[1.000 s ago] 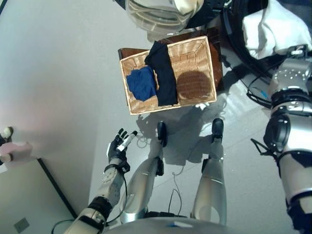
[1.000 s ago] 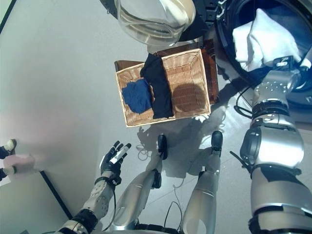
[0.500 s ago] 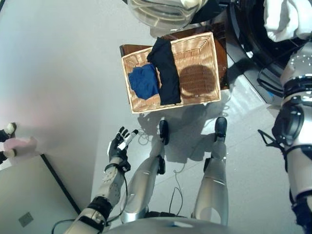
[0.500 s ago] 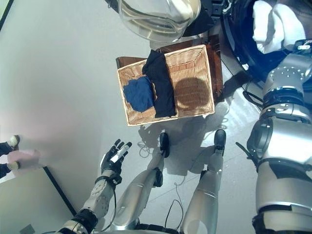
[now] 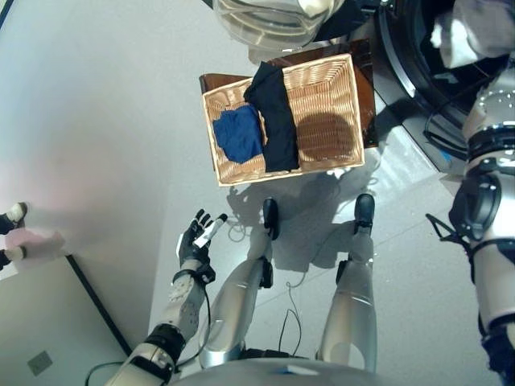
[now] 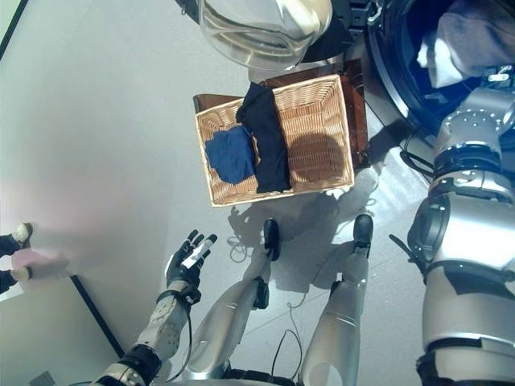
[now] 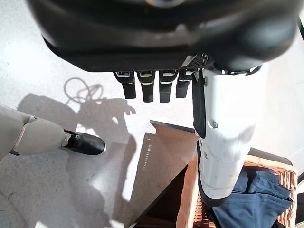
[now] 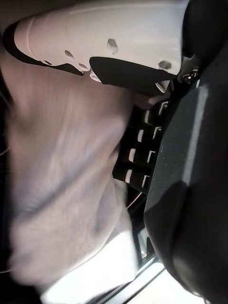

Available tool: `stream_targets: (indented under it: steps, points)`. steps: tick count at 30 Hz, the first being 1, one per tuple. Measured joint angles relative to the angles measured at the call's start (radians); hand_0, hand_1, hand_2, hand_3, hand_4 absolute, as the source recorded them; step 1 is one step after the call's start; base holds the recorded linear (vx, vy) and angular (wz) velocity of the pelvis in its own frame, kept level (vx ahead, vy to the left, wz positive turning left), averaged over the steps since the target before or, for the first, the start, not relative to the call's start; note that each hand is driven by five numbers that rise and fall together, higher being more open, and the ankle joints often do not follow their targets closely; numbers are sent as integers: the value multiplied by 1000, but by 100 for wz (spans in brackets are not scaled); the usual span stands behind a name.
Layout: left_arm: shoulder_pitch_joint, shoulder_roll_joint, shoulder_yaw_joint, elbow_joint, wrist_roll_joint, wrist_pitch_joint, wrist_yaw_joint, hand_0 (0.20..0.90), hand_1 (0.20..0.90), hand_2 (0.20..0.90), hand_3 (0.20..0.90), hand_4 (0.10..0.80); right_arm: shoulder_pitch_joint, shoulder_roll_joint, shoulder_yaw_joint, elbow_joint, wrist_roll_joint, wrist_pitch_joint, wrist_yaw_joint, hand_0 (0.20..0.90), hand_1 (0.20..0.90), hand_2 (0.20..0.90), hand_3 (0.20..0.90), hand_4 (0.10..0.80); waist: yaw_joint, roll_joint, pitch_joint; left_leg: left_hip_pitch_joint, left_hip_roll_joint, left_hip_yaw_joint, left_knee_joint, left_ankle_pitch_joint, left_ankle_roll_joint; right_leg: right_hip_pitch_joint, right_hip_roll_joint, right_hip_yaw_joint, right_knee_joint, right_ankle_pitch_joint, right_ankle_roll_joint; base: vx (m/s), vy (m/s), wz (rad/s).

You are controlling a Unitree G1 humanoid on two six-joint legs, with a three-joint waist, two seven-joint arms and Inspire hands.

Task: Pick up the clothes and place them into the washing machine

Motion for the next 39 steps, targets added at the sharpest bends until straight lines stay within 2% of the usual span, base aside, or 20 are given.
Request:
stream_targets:
  steps: [12,21,26,32,35,39]
  points:
    - [0,0,5,-7,0,0,1,900,900,900,900,800,2,1,1,0,0,2,-1,900,900,900,900,800,0,0,0,5,0,-1,0,1,0,5,1,-2,3,0,0,0,0,0]
    - [1,-1,11,-16,-12,-1,3,900,900,900,900,800,35,44,12,-3,-61,21,-17,900,900,900,900,800,-6,0,0,32,4,-4,0,0,0,34,4,-5,1,-1,-2,-1,1,1]
    - [-1,-6,31,-22,-12,-1,6,900,900,900,900,800,129,88,58,-114,-153,24,-20,900,900,900,900,800,-30,0,0,37,7,-23,0,1,-1,50,6,-18,0,-2,-4,-15,-2,6]
    - [0,-8,51,-46,-13,-2,31,900,900,900,900,800,255,164,140,-254,-361,61,-29,900,900,900,900,800,-34,-1,0,52,25,-33,0,4,-6,73,22,-39,1,-8,-14,-23,-6,2]
    - [1,-8,50,-63,-13,-2,36,900,900,900,900,800,277,201,166,-254,-418,84,-40,900,900,900,900,800,-32,-2,1,58,36,-53,0,4,-15,92,30,-62,2,-14,-21,-11,13,16]
    - [3,-8,51,-65,-10,-2,45,900,900,900,900,800,292,265,245,-291,-551,134,-43,900,900,900,900,800,-24,-9,6,57,43,-54,0,5,-19,92,37,-66,4,-16,-23,0,0,0]
